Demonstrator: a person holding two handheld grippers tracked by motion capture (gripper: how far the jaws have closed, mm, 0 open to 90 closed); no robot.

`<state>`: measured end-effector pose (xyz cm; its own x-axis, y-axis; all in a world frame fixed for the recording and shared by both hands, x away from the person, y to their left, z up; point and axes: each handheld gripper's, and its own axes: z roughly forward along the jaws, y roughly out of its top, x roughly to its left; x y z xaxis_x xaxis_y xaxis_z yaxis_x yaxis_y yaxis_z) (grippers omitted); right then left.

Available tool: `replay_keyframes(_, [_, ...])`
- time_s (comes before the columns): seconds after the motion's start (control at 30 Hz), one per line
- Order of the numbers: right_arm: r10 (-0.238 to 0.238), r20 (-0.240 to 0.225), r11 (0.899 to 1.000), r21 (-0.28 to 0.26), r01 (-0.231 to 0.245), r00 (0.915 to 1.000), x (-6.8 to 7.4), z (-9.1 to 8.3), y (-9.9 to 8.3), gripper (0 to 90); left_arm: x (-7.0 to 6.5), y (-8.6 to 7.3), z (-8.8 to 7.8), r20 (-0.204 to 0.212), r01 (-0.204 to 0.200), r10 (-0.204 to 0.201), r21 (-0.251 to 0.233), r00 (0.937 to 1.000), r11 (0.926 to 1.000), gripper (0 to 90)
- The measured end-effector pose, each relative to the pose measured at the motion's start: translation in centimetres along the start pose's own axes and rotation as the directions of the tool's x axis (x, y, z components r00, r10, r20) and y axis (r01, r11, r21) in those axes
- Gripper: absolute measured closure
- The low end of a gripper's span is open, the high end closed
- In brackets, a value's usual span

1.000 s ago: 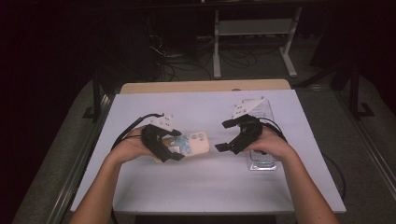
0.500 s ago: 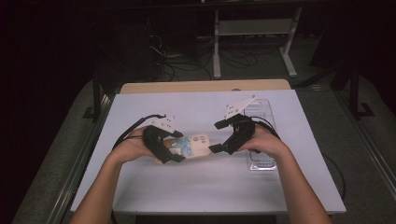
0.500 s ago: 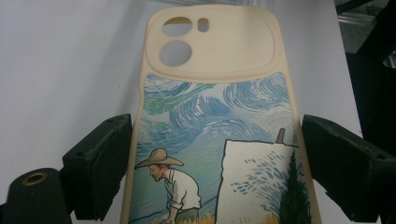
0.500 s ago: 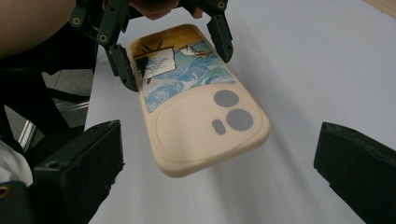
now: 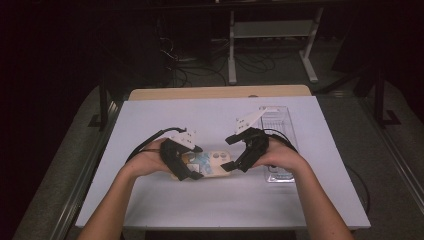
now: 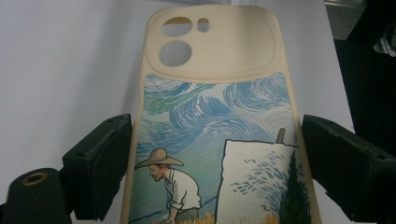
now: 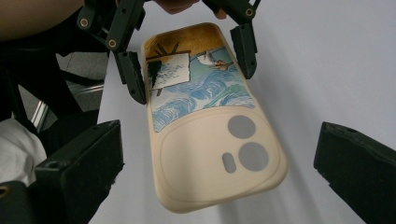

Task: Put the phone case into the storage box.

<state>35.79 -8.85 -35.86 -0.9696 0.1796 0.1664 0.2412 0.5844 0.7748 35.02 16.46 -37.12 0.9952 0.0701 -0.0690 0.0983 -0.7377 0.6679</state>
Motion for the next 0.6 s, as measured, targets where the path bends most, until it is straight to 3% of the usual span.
replay_keyframes(0.3, [-0.014, -0.019, 0.999, 0.028, 0.014, 0.9997, 0.6, 0.8, 0.1, 1.1, -0.4, 0.3, 0.0, 0.009, -0.012, 0.012, -0.009, 0.9999, 0.9999, 11.3])
replay_keyframes(0.4, [-0.030, -0.031, 0.999, 0.033, 0.031, 0.9991, 0.6, 1.3, 0.1, 1.1, -0.5, 0.4, 0.0, 0.009, -0.023, 0.023, -0.004, 0.9997, 0.9997, 11.3])
replay_keyframes(0.43, [-0.059, -0.031, 0.998, 0.030, 0.060, 0.9978, 0.5, 1.6, 0.1, 1.1, -0.6, 0.4, 0.0, 0.011, -0.028, 0.028, -0.004, 0.9996, 0.9996, 11.3])
replay_keyframes(0.6, [-0.073, -0.038, 0.996, 0.047, 0.075, 0.9966, 0.8, 2.2, 0.2, 1.1, -0.9, 0.8, 0.1, 0.018, -0.050, 0.050, 0.003, 0.9986, 0.9988, 11.3])
